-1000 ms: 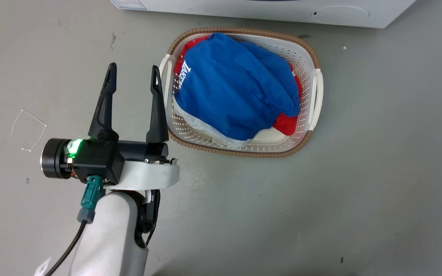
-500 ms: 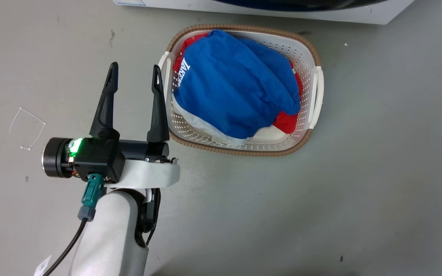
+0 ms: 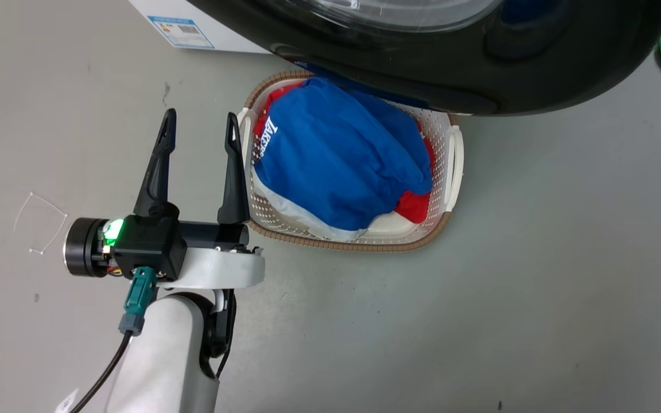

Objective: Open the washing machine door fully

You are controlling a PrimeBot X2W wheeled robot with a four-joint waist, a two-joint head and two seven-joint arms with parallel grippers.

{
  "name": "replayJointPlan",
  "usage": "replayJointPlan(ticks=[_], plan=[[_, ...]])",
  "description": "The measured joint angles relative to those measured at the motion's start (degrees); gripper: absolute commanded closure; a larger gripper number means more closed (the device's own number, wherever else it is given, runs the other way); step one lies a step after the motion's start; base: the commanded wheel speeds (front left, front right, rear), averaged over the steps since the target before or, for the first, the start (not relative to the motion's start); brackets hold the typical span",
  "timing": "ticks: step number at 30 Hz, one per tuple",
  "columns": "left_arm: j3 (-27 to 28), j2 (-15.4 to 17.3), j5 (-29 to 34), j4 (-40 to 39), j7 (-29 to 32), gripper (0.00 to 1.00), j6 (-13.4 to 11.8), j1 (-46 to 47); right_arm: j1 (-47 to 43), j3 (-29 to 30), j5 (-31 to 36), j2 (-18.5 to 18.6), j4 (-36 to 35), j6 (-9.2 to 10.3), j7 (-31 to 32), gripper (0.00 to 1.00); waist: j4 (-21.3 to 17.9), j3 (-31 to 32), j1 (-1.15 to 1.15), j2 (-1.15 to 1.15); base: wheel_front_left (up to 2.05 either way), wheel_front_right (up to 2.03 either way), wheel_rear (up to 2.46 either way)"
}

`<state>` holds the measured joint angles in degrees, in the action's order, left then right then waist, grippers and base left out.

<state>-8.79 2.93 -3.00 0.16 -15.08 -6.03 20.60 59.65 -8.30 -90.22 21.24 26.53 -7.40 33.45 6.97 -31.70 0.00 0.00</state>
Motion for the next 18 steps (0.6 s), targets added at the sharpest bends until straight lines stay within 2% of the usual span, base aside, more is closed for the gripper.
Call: replayJointPlan(ticks=[18], plan=[[1.07,0.0,0.92,0.85,0.0,0.0,0.79,-4.2,-13.77,-5.87,-1.07,-2.37,-7.66,0.0,6.26,1.0,-1.04,7.04,0.0,0.0,0.0,0.0,0.0]])
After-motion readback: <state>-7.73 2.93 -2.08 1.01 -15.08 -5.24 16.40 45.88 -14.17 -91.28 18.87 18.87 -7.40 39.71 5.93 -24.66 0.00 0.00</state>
